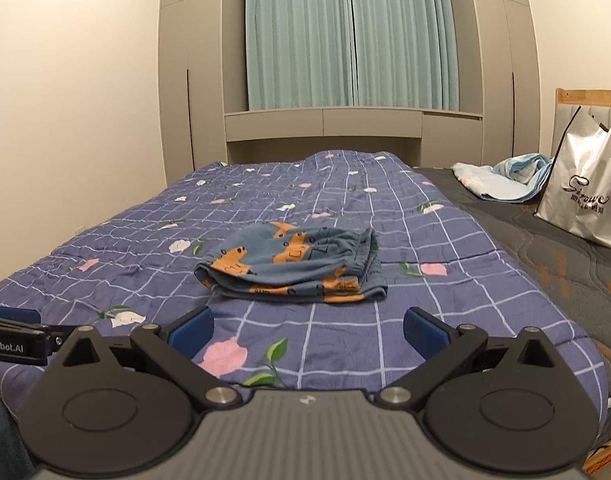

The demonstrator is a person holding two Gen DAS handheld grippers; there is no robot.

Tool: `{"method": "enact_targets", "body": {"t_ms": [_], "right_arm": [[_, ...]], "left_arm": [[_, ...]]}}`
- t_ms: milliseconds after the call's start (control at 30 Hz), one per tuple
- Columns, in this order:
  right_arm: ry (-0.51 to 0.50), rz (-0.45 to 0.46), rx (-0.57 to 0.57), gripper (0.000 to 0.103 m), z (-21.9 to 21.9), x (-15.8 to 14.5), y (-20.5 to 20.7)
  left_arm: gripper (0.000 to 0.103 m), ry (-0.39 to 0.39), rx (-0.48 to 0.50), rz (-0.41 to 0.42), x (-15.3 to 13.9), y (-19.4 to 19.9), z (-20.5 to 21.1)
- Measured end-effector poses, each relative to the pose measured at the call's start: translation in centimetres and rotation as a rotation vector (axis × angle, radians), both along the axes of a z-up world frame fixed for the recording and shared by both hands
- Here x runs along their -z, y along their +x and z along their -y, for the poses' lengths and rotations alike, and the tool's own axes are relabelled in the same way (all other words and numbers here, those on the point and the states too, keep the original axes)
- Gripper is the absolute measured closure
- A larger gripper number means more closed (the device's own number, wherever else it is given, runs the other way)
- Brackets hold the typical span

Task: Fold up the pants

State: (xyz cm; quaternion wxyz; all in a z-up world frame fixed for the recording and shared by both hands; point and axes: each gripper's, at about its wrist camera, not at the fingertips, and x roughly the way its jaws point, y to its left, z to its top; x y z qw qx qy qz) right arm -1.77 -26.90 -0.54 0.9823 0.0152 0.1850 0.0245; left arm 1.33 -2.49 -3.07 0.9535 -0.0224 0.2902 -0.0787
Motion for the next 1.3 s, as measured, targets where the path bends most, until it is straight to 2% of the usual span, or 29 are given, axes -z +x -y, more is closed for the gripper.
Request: {"method": "enact_targets", "body": {"t_ms": [1300], "right_arm": [[0.013, -0.025, -0.006, 0.000, 0.38, 0.53, 0.41]], "left_arm": [[0.001, 0.006, 0.008, -0.019, 0.31, 0.01, 0.47]]}}
